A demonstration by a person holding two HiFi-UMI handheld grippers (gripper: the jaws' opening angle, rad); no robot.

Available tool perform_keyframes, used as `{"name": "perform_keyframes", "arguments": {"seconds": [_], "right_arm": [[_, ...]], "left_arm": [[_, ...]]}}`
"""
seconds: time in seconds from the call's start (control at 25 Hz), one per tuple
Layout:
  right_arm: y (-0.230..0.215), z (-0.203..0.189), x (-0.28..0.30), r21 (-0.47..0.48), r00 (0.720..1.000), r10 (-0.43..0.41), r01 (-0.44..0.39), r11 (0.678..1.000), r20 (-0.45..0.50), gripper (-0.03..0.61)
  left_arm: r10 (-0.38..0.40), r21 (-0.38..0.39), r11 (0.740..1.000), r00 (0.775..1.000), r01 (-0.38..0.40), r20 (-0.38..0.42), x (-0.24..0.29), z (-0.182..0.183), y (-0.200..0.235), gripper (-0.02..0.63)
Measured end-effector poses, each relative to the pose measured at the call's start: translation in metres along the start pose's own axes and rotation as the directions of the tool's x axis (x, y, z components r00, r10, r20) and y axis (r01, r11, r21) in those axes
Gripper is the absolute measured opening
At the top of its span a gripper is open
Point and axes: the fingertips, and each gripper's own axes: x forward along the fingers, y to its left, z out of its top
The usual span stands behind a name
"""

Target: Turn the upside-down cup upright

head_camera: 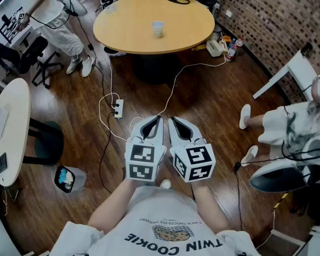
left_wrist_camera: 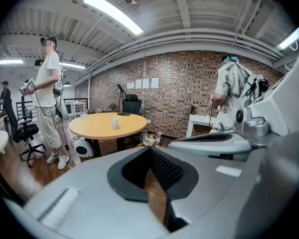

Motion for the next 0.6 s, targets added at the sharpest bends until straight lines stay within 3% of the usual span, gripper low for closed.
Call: {"name": "perform_keyframes", "arguments": {"seconds": [0.6], "right_arm": [[-0.023, 0.051, 0.200, -0.062, 0.996, -0.056, 0.052, 0.997, -0.070, 0.005]], "left_arm": [[-0.069, -0.058, 0.996, 0.998, 0.068, -0.007, 0.134, 0.051, 0.162, 0.006]]}}
